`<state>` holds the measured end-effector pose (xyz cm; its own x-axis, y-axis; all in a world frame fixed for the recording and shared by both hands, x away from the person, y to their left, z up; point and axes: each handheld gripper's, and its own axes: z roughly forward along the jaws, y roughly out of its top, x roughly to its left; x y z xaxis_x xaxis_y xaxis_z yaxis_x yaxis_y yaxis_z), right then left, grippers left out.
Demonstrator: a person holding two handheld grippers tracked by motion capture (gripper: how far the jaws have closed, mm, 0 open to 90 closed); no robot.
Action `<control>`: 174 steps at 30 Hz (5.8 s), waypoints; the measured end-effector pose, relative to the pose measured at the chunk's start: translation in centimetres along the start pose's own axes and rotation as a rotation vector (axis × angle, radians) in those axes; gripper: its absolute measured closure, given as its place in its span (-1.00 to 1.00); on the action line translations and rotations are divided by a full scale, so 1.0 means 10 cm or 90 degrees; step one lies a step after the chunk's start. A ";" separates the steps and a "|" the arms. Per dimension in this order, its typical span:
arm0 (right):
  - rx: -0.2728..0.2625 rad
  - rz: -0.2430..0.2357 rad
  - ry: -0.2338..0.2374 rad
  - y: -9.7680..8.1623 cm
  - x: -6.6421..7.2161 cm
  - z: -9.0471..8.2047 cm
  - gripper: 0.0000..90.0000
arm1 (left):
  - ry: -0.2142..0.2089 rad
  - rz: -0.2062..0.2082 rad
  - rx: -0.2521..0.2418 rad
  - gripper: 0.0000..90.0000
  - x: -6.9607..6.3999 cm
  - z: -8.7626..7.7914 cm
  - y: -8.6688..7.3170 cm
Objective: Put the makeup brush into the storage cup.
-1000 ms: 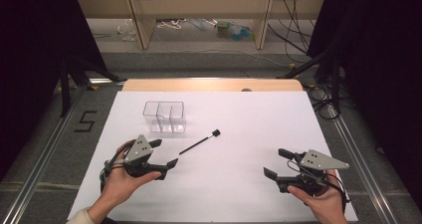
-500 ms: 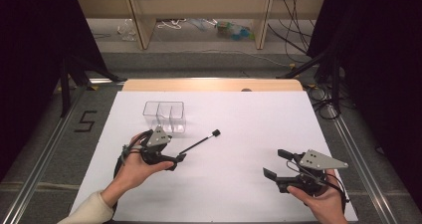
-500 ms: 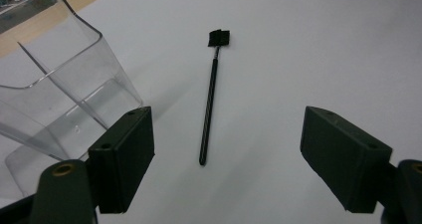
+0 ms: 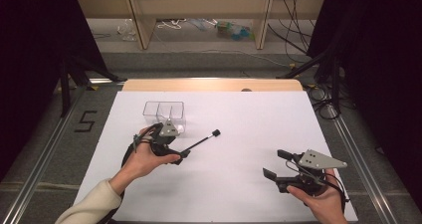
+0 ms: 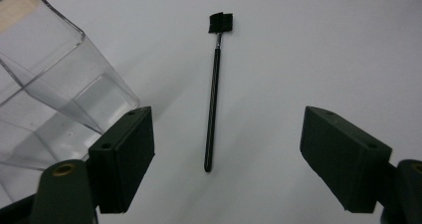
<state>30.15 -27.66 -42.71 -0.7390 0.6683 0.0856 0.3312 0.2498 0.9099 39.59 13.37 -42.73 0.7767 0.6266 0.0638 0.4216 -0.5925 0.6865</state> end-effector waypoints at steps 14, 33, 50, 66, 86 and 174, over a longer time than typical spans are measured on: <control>-0.031 -0.004 0.004 -0.02 -0.01 0.04 -0.56 | -0.012 0.021 0.047 -0.53 0.06 0.16 0.13; -0.022 0.012 0.015 -0.02 0.00 0.04 -0.56 | -0.030 0.039 0.094 -0.53 0.08 0.33 0.27; -0.024 0.006 0.010 -0.02 -0.02 0.04 -0.55 | -0.039 0.045 0.120 -0.53 0.13 0.42 0.35; -0.023 0.006 0.011 -0.02 -0.02 0.04 -0.55 | -0.045 0.070 0.155 -0.52 0.16 0.54 0.41; -0.004 0.006 0.011 -0.03 -0.02 0.03 -0.55 | -0.050 0.068 0.184 -0.51 0.17 0.70 0.45; -0.008 0.004 0.012 -0.02 -0.01 0.03 -0.54 | -0.089 0.078 0.289 -0.13 0.15 1.01 0.54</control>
<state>30.29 -27.61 -43.04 -0.7475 0.6567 0.0994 0.3291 0.2363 0.9143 47.78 5.99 -46.29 0.8758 0.4826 0.0048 0.4602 -0.8380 0.2932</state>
